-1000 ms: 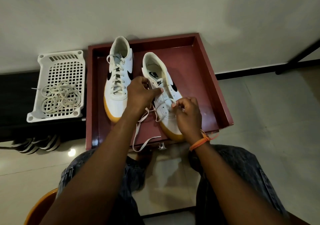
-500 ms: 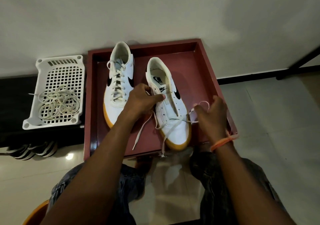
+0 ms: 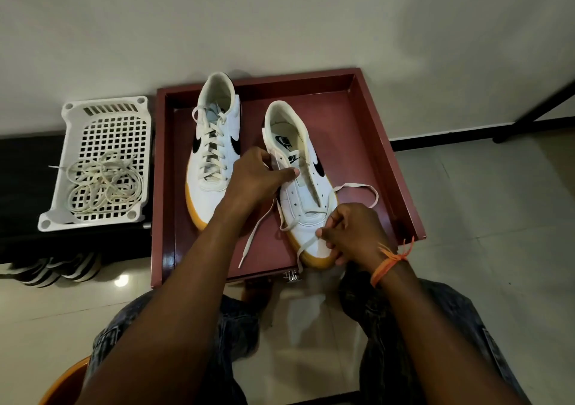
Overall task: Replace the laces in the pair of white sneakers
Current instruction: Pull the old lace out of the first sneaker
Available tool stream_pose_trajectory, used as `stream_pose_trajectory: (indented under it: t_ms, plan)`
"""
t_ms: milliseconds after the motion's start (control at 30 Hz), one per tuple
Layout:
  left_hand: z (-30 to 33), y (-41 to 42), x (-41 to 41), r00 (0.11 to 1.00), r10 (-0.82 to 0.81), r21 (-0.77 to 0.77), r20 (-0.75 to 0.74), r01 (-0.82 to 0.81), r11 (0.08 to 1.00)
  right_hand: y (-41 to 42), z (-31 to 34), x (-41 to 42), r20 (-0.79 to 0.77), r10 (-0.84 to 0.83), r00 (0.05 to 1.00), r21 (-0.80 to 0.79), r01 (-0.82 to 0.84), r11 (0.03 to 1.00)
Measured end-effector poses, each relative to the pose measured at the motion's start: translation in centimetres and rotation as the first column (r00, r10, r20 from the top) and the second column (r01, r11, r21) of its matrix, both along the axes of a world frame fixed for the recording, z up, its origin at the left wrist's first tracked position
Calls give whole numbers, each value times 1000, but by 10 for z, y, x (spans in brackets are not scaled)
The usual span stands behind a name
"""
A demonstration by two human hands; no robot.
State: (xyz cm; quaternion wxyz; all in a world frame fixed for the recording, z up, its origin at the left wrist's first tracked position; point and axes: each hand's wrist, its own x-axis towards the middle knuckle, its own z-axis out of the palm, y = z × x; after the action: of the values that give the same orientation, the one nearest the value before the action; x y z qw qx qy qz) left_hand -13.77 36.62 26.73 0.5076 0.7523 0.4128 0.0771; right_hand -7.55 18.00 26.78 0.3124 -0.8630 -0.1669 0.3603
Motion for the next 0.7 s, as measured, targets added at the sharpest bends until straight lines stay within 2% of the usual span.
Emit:
stream_pose_trajectory:
  t_ms: [200, 333, 433, 500, 533, 600, 633, 700]
  plan:
    - [-2, -4, -1, 998, -53, 187, -16, 55, 981, -1, -2, 12, 39, -81, 996, 37, 80, 996]
    - [0, -5, -1, 999, -43, 183, 3, 42, 982, 2, 4, 24, 160, -7, 987, 57, -2, 998]
    - [-2, -4, -2, 999, -39, 180, 7, 37, 983, 15, 18, 47, 276, -37, 960, 107, 8, 994]
    - [-3, -5, -2, 999, -45, 185, 2, 43, 982, 31, 26, 70, 376, -163, 912, 238, 76, 968]
    - [-3, -5, -2, 999, -48, 191, -2, 48, 980, 39, 28, 84, 365, -261, 894, 322, 142, 936]
    - [-4, -4, -2, 999, -51, 188, 1, 50, 981, 54, 28, 109, 295, -374, 879, 383, 249, 889]
    - [-4, -4, -2, 999, -51, 181, 8, 48, 982, 60, 26, 117, 293, -352, 889, 340, 248, 907]
    - [-5, -4, -2, 999, -47, 170, 21, 42, 984, 61, 18, 120, 335, -156, 929, 173, 102, 980]
